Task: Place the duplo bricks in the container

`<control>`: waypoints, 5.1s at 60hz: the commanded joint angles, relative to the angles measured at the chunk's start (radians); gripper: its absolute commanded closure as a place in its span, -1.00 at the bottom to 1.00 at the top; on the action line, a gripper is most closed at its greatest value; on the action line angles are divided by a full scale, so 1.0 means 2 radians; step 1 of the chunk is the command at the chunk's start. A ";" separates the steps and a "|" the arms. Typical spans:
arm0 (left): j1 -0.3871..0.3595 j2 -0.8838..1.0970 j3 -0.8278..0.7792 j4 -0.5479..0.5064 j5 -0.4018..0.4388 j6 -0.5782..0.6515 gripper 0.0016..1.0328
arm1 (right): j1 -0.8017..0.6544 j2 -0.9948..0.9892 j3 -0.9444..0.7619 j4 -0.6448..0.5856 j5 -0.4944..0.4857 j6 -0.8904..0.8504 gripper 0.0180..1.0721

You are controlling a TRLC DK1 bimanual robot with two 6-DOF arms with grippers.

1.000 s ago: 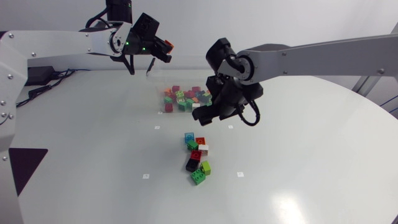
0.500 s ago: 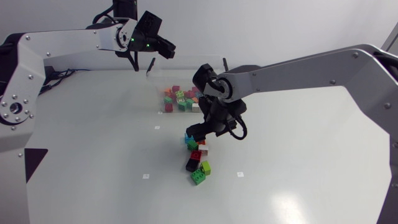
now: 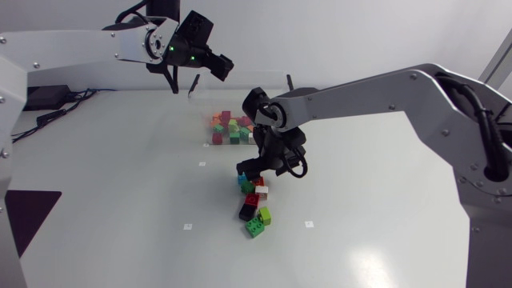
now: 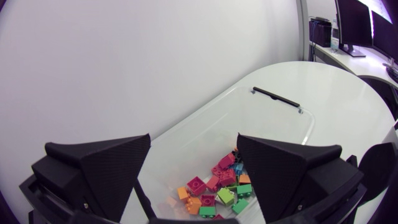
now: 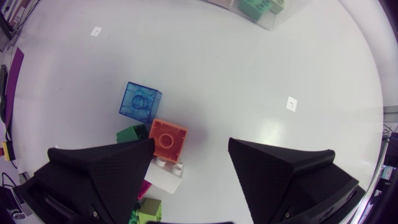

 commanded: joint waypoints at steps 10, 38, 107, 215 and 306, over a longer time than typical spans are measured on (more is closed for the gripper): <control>0.002 -0.089 -0.100 0.022 -0.004 0.004 -0.90 | 0.006 0.027 0.033 -0.022 0.004 0.016 -0.63; 0.019 -0.171 -0.203 0.045 -0.004 0.018 -0.90 | 0.019 0.030 0.041 -0.031 0.004 0.023 -0.63; -0.013 -0.259 -0.359 -0.016 0.028 0.157 -0.90 | -0.008 0.030 0.030 -0.022 0.021 0.038 0.29; -0.122 0.057 -0.144 -0.224 0.010 0.300 -0.55 | -0.121 -0.218 -0.023 0.050 -0.008 -0.024 0.39; -0.026 -0.132 -0.171 -0.178 0.056 0.204 0.40 | -0.073 0.100 0.381 -0.034 0.016 -0.024 -0.29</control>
